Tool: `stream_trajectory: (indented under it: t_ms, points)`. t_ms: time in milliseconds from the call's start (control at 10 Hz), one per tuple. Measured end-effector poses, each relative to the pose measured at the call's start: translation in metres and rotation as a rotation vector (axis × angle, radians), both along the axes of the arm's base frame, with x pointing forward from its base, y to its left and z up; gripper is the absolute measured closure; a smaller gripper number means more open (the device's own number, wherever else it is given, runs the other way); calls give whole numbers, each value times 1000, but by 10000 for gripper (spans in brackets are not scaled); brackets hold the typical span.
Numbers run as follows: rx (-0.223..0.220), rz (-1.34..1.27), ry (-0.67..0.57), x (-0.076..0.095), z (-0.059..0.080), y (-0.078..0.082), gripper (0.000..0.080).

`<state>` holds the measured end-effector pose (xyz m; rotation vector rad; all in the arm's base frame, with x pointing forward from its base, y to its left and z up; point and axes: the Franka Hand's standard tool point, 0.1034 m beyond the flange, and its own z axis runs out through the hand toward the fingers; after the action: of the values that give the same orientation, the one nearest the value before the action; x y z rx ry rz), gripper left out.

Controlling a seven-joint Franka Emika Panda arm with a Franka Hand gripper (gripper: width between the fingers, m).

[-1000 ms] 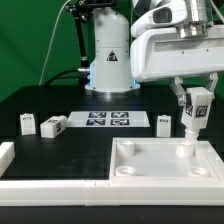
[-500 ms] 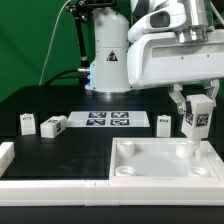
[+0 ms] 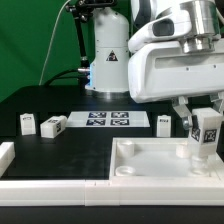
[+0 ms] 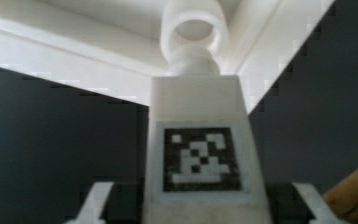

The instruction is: Assemble one leg

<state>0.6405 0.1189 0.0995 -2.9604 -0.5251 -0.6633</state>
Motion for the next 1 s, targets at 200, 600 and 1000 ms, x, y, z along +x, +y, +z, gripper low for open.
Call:
stream_trajectory:
  t_ms: [200,600,1000]
  points:
    - [0,8,10,-4,-6,5,506]
    - [-1,8,14,-6,-12,5,506]
    - [4,2,-12,-7,-22,6,506]
